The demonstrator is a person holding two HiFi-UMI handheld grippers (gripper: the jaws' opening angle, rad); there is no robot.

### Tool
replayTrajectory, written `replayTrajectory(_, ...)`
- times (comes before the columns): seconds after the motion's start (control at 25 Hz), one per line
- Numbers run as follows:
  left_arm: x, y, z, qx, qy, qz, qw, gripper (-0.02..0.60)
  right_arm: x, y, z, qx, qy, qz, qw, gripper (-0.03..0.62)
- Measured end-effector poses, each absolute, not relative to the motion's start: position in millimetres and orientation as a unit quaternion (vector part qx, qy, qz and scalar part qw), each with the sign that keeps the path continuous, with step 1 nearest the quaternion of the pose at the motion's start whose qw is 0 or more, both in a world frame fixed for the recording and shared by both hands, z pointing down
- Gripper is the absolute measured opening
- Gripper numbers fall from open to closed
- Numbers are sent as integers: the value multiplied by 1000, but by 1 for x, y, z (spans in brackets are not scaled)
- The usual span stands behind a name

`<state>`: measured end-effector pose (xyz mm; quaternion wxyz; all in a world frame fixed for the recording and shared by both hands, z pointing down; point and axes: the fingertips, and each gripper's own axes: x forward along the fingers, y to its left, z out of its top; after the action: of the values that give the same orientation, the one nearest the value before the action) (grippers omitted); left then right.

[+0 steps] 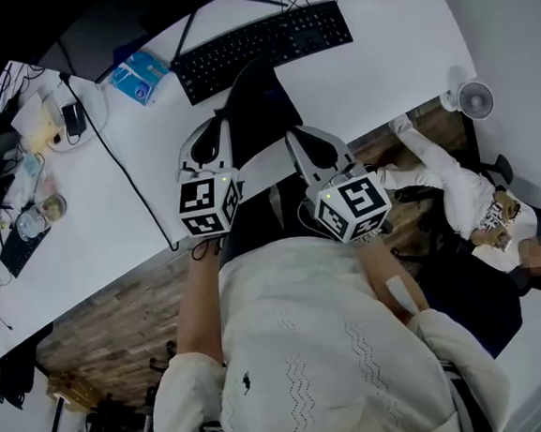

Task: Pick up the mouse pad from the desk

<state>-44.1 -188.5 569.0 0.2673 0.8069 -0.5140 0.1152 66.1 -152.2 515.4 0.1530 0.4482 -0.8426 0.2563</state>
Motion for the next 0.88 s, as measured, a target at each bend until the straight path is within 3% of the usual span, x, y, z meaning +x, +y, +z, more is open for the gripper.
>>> replayTrajectory(0.88,-73,-138,523,795,-542,65,264,31,41,-132,491,429,-864,216,147,2)
